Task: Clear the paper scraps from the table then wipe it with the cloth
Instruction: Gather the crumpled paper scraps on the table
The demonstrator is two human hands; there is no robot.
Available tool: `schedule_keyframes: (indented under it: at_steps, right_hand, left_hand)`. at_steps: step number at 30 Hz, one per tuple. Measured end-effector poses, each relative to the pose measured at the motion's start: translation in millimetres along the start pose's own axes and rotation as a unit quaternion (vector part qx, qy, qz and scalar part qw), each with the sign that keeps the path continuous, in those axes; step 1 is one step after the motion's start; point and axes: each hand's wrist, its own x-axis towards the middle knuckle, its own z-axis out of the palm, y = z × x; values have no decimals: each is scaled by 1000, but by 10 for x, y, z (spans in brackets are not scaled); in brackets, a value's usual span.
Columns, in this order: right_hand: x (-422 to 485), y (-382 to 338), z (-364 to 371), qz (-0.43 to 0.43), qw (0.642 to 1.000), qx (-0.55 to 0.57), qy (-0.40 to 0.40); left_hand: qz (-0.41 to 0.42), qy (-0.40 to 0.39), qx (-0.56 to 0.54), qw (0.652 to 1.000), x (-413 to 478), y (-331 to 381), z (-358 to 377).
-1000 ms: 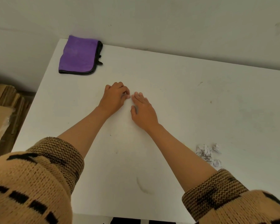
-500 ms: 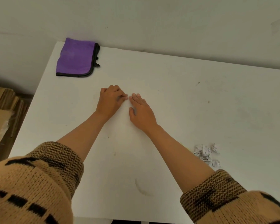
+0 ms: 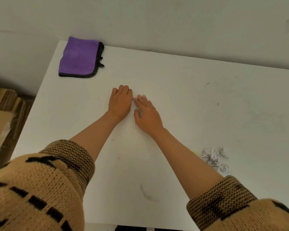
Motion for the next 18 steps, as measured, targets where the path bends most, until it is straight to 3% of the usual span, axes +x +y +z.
schedule_keyframes:
  at_steps: [8,13,18]
  right_hand:
    - [9,1,-39,9,1000,9,-18]
    - [9,1,-68,15,999,27,-26]
    - [19,-11,-151,50,992,105,-43]
  left_hand:
    - [-44,-51,-37,997,0,-42,2]
    - [-72,-85,-119,987,-58,-98,-33]
    - [-108,-66,-247,961,-207,-9,-123]
